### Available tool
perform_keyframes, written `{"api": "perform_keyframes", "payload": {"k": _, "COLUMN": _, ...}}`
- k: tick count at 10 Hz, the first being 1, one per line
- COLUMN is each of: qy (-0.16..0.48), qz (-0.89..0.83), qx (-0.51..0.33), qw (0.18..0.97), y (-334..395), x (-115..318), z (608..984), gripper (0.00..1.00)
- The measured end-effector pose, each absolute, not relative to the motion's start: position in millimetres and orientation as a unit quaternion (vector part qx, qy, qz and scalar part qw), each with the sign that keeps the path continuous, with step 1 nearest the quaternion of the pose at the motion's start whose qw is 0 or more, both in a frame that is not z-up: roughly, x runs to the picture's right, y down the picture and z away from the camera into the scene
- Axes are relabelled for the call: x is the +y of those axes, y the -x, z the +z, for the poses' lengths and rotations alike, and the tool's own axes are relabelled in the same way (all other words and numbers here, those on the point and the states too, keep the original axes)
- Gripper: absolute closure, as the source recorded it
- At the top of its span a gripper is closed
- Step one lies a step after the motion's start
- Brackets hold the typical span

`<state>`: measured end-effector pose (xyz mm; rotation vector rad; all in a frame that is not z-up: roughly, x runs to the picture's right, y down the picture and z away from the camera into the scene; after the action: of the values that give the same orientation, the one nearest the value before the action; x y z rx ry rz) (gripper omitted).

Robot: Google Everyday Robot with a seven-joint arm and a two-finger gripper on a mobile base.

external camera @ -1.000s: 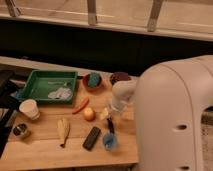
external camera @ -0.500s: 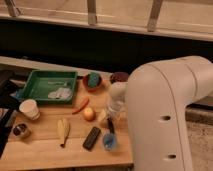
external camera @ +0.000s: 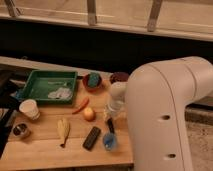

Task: Wipe table surface with brush

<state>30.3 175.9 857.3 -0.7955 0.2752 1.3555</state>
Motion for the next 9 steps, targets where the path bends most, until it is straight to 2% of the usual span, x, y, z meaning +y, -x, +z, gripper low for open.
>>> {"api": "perform_keyframes", "payload": {"k": 2, "qy": 0.347, "qz": 0.616, "qx": 0.109, "qw": 0.699, "y": -28.3, "x": 176.6, "z": 859.5, "gripper": 0.94}}
{"api": "perform_keyframes", "payload": {"k": 3, "qy": 0.338, "qz": 0.621, "qx": 0.097, "qw": 0.701, "y": -25.9, "x": 175.5, "z": 860.7, "gripper": 0.99}}
{"api": "perform_keyframes", "payload": {"k": 9, "qy": 0.318, "qz": 0.624, "qx": 0.085, "qw": 0.709, "y": -36.0, "x": 160.6, "z": 841.8, "gripper": 1.0}}
